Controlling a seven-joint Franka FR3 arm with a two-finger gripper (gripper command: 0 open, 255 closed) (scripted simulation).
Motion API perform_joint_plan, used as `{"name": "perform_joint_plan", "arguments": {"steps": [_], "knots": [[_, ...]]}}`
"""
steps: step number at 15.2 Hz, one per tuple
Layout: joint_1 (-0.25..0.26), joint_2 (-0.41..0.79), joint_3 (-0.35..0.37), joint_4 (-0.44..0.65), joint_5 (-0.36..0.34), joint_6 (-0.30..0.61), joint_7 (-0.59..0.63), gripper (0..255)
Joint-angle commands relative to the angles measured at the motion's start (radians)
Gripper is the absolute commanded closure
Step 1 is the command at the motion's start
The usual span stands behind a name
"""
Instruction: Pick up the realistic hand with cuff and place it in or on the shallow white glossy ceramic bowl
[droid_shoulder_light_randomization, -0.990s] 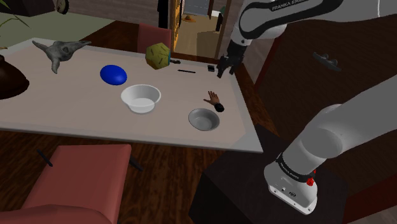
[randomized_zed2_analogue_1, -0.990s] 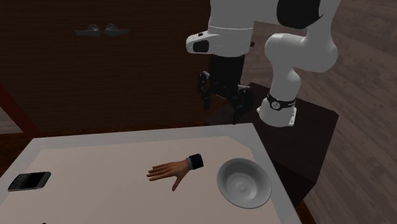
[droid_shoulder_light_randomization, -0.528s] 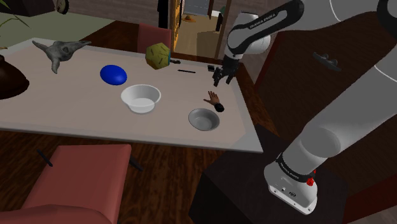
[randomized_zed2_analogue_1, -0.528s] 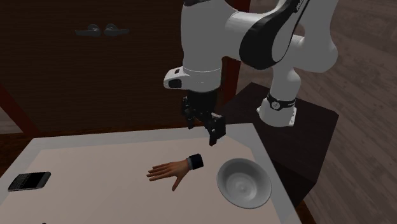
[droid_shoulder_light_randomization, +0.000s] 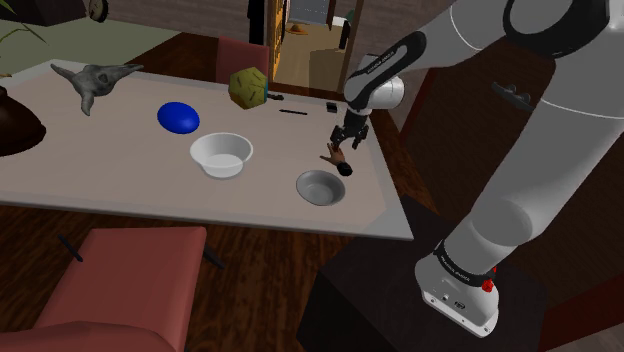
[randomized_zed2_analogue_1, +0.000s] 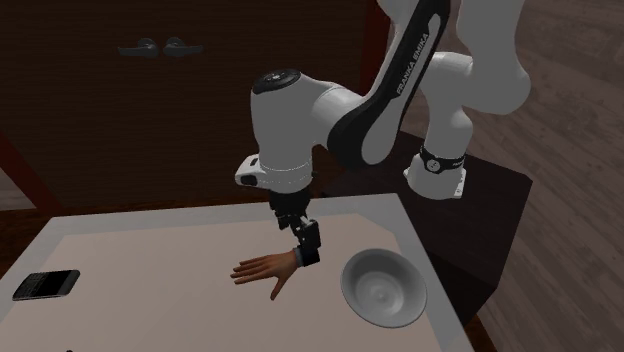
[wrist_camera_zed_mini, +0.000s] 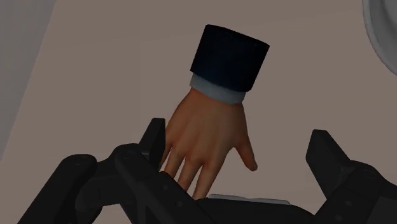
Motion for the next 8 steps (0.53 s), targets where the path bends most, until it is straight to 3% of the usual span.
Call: {"name": "perform_joint_plan", "arguments": {"steps": [1, 8], "knots": [[-0.011, 0.070, -0.004, 0.032, 0.019, 0.023, -0.003, 0], [-0.023, 0.166, 0.007, 0.049, 0.052, 0.095, -0.021, 0]]}}
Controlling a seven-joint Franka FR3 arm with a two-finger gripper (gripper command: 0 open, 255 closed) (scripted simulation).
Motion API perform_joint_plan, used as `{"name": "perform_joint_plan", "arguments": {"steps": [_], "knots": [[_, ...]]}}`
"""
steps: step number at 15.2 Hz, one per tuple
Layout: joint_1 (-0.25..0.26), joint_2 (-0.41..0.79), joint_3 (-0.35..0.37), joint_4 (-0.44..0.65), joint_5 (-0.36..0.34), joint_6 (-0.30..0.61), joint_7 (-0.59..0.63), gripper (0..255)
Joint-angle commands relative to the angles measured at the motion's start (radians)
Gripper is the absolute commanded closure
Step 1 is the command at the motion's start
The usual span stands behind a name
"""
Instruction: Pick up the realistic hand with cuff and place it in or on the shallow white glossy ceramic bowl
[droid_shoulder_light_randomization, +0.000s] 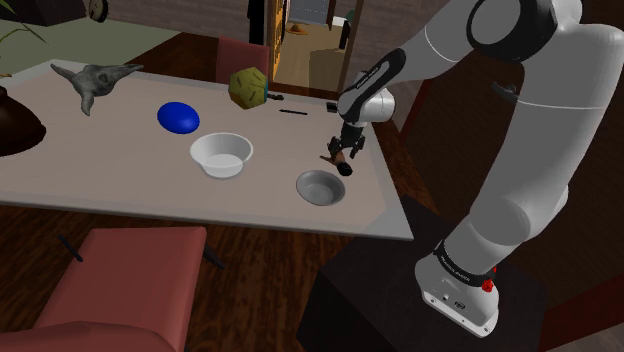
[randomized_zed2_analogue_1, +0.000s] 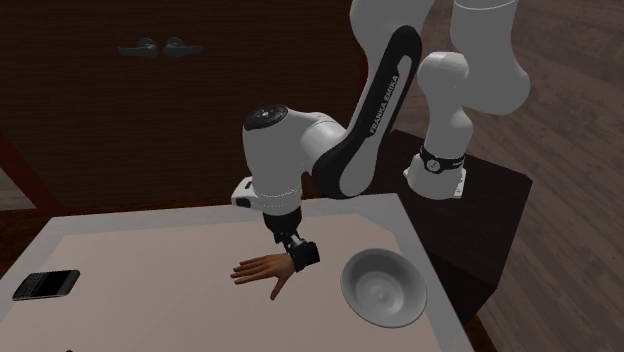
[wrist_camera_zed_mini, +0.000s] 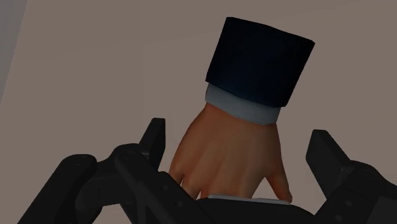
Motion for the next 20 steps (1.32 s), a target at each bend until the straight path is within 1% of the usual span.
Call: {"name": "perform_joint_plan", "arguments": {"steps": [1, 2, 10, 11, 20], "knots": [[-0.001, 0.020, 0.005, -0.003, 0.008, 0.023, -0.005, 0], [-0.003, 0.039, 0.009, -0.002, 0.015, 0.041, -0.010, 0], [-0.003, 0.039, 0.009, -0.002, 0.015, 0.041, -0.010, 0], [-0.003, 0.039, 0.009, -0.002, 0.015, 0.041, -0.010, 255], [-0.003, 0.039, 0.009, -0.002, 0.015, 0.041, -0.010, 255]]}}
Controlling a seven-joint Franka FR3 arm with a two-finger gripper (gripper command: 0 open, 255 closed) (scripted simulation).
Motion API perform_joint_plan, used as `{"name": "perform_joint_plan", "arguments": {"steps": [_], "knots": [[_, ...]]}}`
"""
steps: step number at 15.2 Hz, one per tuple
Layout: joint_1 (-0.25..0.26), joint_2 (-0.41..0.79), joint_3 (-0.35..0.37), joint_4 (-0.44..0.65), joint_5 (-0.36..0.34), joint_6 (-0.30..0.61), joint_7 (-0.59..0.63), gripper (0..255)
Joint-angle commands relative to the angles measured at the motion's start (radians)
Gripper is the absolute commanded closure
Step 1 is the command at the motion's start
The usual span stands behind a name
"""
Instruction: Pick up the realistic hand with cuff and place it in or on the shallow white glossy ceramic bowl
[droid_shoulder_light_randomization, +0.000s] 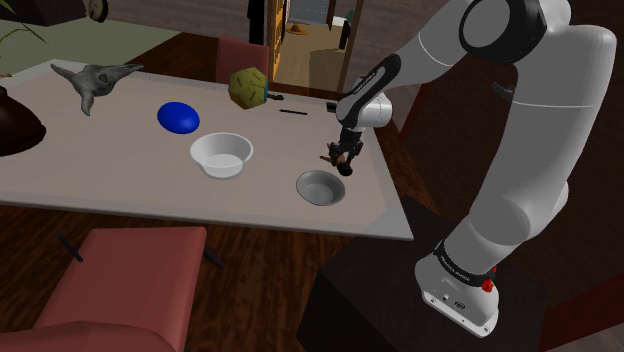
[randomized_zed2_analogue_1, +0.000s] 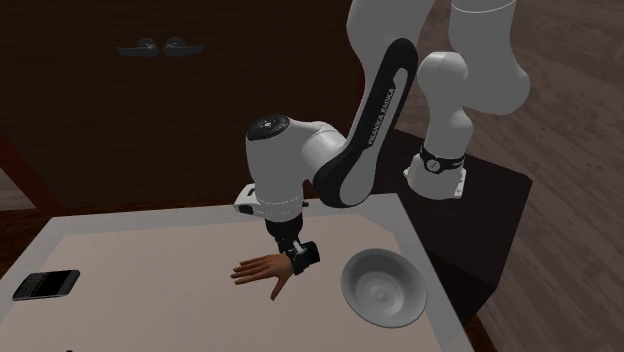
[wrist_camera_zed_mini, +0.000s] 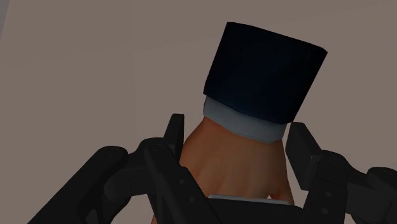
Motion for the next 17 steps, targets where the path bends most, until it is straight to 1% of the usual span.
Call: {"name": "perform_joint_plan", "arguments": {"steps": [1, 17], "knots": [[0.002, -0.012, -0.002, 0.000, -0.004, -0.010, 0.004, 255], [0.020, -0.196, -0.032, 0.007, -0.071, -0.198, 0.060, 255]]}}
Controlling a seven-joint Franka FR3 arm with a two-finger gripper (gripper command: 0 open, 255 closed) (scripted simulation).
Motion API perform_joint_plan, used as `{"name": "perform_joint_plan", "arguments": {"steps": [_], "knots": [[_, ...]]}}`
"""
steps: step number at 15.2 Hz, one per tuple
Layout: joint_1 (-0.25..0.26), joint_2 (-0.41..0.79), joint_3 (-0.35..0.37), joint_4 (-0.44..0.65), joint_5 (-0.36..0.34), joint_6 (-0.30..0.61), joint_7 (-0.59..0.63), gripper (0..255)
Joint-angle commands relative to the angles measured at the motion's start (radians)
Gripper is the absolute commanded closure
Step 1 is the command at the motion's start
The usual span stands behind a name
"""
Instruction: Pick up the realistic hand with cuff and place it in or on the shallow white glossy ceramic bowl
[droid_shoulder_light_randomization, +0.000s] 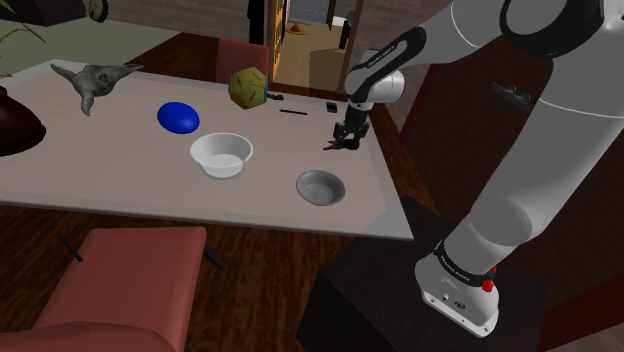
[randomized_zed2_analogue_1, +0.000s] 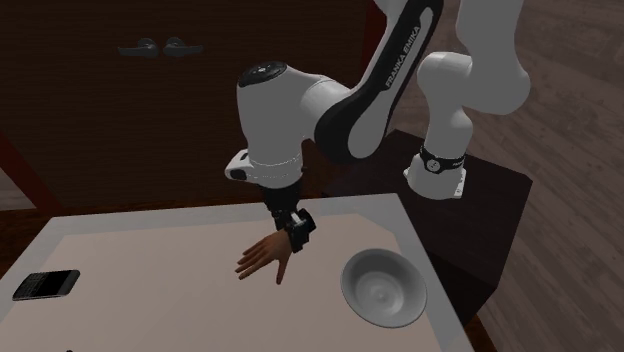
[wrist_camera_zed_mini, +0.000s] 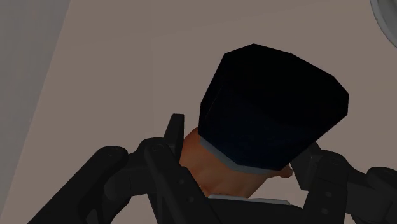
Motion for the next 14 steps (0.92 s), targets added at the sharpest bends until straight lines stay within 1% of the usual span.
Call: {"name": "perform_joint_plan", "arguments": {"steps": [1, 7, 14], "knots": [[0.000, -0.020, -0.002, 0.005, -0.007, -0.025, 0.005, 255], [0.002, -0.071, -0.006, 0.021, -0.024, -0.090, 0.020, 255], [0.078, -0.237, 0.061, -0.186, -0.041, -0.038, 0.171, 255]]}}
